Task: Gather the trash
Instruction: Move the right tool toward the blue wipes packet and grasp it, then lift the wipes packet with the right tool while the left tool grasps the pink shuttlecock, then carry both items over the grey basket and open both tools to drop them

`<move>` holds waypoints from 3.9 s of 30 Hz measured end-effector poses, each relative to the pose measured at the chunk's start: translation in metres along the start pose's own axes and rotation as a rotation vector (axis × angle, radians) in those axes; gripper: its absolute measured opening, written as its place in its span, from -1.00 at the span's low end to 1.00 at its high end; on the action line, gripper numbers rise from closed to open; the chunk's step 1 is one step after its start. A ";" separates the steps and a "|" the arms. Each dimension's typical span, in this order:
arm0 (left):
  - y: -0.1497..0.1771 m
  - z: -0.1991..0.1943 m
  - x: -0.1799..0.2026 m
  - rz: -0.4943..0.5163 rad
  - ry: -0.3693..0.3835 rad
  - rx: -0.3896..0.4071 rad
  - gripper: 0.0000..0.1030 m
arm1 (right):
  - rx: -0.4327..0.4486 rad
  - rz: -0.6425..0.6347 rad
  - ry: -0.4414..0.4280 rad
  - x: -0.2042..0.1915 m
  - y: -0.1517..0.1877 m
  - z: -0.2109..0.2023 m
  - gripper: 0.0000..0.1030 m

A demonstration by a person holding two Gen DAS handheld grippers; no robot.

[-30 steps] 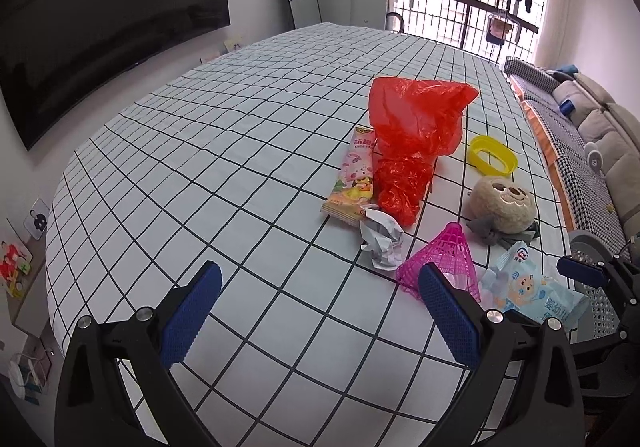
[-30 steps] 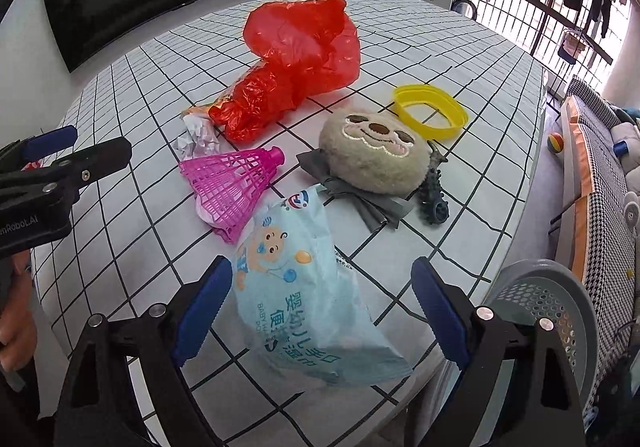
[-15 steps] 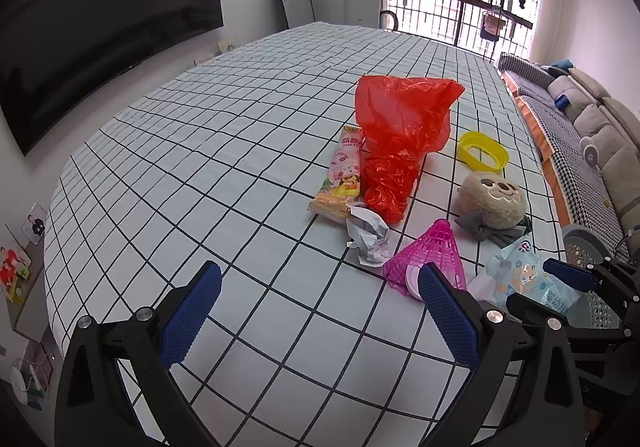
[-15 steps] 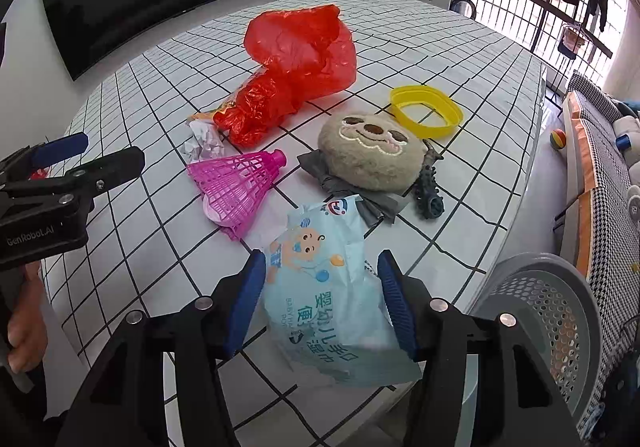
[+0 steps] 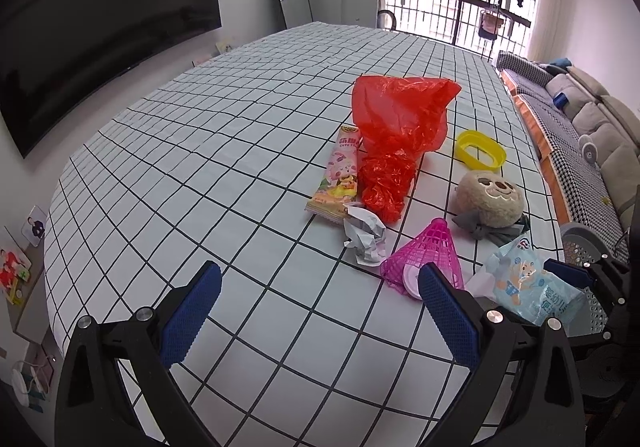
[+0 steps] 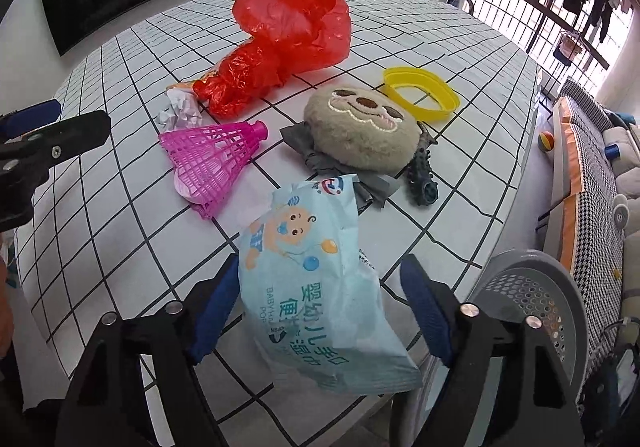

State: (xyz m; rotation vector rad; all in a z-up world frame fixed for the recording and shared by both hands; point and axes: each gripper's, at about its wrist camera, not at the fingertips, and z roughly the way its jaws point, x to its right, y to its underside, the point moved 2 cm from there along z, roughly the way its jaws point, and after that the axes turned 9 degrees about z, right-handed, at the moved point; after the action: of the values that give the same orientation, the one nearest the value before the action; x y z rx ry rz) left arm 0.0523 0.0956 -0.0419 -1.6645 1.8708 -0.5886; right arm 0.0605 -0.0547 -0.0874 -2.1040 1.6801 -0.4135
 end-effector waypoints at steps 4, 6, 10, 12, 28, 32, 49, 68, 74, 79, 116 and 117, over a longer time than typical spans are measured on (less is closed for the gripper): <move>-0.005 0.001 0.004 0.017 0.008 0.005 0.88 | 0.007 0.058 -0.007 0.010 0.001 -0.002 0.07; -0.010 0.003 0.009 0.028 0.021 0.004 0.88 | 0.033 0.091 -0.003 0.019 0.004 -0.011 0.07; -0.024 0.010 0.021 0.061 0.056 -0.007 0.88 | 0.078 0.175 -0.005 0.038 0.009 -0.029 0.07; -0.031 0.015 0.029 0.089 0.063 -0.020 0.88 | 0.095 0.208 -0.003 0.048 0.014 -0.035 0.07; -0.061 0.065 0.070 0.249 0.068 -0.226 0.86 | 0.156 0.348 -0.067 0.098 0.051 -0.064 0.08; -0.058 0.072 0.075 0.269 0.081 -0.270 0.75 | 0.160 0.372 -0.074 0.105 0.056 -0.065 0.08; -0.052 0.081 0.081 0.340 0.072 -0.292 -0.22 | 0.175 0.394 -0.072 0.108 0.064 -0.073 0.08; -0.057 0.058 0.071 0.255 0.179 -0.276 0.24 | 0.177 0.371 -0.082 0.098 0.064 -0.076 0.08; -0.054 0.079 0.069 0.197 0.237 -0.376 0.24 | 0.189 0.383 -0.086 0.102 0.067 -0.080 0.08; -0.050 0.089 0.073 0.201 0.230 -0.403 0.24 | 0.193 0.390 -0.090 0.105 0.069 -0.082 0.08; -0.054 -0.018 0.101 0.192 0.239 0.028 -0.46 | 0.186 0.438 -0.026 0.119 0.083 -0.086 0.08; -0.051 -0.023 0.109 0.201 0.247 0.039 -0.46 | 0.186 0.444 -0.015 0.123 0.085 -0.087 0.08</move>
State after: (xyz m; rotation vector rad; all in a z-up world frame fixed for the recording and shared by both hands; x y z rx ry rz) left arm 0.0678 -0.0199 -0.0044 -1.4079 2.1552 -0.7688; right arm -0.0254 -0.2020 -0.0564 -1.5412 1.9484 -0.3927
